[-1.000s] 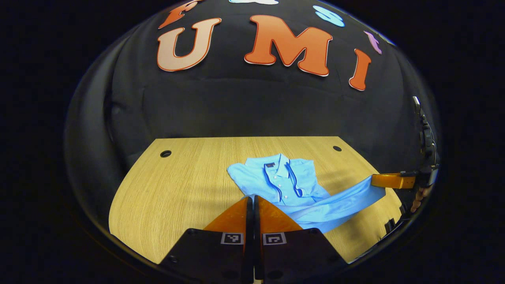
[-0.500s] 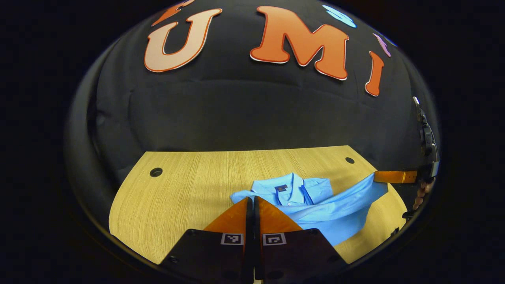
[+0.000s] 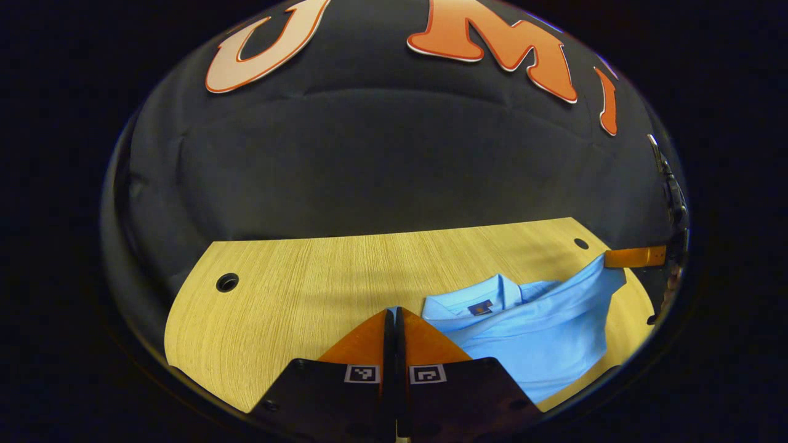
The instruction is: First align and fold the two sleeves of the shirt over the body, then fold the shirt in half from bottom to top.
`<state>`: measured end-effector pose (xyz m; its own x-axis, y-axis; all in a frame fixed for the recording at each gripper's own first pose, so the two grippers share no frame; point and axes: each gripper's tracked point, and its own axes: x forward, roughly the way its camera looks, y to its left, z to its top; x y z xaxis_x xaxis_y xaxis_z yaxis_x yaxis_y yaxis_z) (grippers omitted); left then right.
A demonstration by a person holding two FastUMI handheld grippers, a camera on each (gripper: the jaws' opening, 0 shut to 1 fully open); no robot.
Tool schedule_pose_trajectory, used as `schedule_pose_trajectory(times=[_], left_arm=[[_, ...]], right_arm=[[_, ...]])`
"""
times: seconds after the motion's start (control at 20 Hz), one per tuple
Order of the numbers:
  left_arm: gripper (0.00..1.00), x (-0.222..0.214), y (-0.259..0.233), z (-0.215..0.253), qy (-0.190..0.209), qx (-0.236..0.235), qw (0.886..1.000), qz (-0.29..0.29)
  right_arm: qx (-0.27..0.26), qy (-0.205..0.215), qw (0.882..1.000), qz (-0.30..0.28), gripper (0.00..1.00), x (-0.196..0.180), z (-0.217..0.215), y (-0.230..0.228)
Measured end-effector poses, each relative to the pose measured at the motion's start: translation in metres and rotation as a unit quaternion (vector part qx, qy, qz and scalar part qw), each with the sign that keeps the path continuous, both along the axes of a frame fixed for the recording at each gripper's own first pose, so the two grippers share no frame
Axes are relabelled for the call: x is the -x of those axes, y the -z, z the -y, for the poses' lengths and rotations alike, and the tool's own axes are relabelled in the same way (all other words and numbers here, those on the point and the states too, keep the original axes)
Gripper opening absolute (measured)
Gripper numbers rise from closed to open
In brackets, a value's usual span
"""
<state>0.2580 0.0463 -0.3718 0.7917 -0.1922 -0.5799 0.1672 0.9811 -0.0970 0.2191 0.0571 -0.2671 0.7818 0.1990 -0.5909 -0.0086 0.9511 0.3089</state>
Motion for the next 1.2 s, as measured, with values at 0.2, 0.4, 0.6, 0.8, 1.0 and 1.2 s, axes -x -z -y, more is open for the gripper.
schedule_pose_trajectory(times=[0.2,0.4,0.6,0.8,1.0,1.2], left_arm=[[0.04,-0.016,0.013,-0.002,-0.002,-0.025,1.0,0.003],[0.26,-0.006,0.015,0.002,0.006,-0.02,1.0,-0.019],[0.93,0.011,-0.006,-0.002,0.001,-0.017,1.0,-0.019],[0.98,0.034,-0.049,0.003,-0.01,0.003,1.0,-0.001],[0.98,0.069,-0.095,0.014,-0.02,0.012,0.999,0.031],[0.98,0.111,-0.131,0.027,-0.01,0.015,0.998,0.059]], right_arm=[[0.015,-0.008,1.0,-0.004,0.01,-0.024,-0.006,0.01],[0.038,-0.026,0.999,-0.002,0.05,-0.02,-0.008,0.011],[0.068,-0.051,0.996,0.036,0.27,-0.004,-0.012,-0.016],[0.093,-0.055,0.991,0.083,0.67,0.023,-0.004,-0.053],[0.101,-0.055,0.985,0.13,0.84,0.06,0.008,-0.093],[0.117,-0.057,0.977,0.172,0.92,0.107,0.021,-0.128]])
